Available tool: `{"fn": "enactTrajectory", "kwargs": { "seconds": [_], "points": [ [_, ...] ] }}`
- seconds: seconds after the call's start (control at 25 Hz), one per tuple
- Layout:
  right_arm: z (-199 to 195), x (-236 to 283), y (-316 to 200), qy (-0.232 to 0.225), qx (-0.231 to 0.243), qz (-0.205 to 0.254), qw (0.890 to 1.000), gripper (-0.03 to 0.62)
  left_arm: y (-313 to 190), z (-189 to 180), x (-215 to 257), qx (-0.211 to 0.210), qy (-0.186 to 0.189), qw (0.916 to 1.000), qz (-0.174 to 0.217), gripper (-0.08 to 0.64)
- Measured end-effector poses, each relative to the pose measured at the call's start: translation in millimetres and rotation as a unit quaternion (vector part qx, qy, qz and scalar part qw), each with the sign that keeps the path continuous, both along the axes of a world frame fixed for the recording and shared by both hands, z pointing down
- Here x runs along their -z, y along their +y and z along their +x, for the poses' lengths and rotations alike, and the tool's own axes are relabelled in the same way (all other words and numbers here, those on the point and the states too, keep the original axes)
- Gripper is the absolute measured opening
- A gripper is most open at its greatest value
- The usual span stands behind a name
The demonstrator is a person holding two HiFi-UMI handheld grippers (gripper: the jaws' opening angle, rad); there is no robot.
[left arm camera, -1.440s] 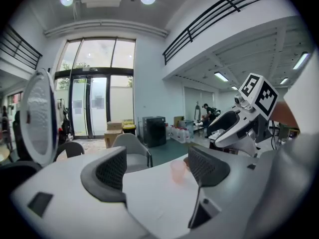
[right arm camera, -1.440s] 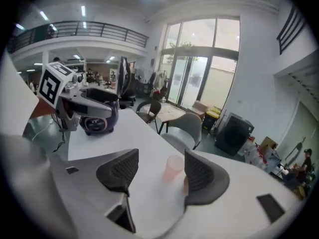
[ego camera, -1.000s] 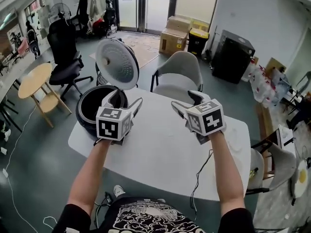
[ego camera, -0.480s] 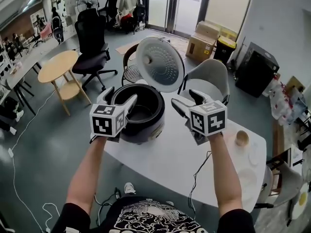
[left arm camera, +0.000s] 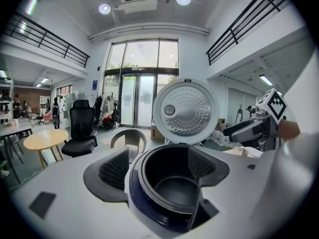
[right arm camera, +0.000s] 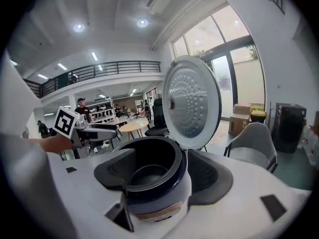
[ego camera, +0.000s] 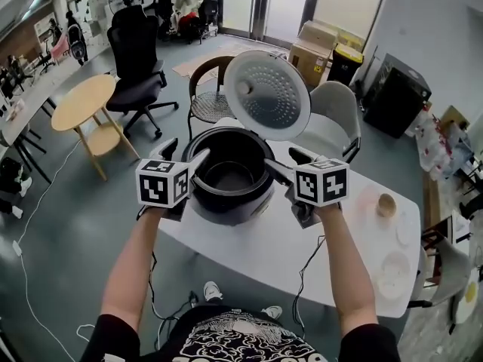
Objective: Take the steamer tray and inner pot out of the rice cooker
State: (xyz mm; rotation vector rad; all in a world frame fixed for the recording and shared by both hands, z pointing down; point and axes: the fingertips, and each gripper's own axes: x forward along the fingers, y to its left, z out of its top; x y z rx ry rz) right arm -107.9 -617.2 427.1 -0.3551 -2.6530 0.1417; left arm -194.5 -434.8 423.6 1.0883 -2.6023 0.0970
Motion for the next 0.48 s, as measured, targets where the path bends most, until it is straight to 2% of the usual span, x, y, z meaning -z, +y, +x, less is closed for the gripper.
{"fn": "enactTrajectory", "kwargs": {
  "seconds": [0.24,0.48],
  "points": [
    [-22,-39,23,0.044,-0.03,-0.042,0.998,0.333,12,-28,-35,-0.059,0.055,0.9966,-0.013,0.379],
    [-38,-62,27,0.08,-0.074,-0.052,0.993,0.322,17,-57,-60,-0.111,0.122,0.9861,-0.017,0.357]
  ]
}}
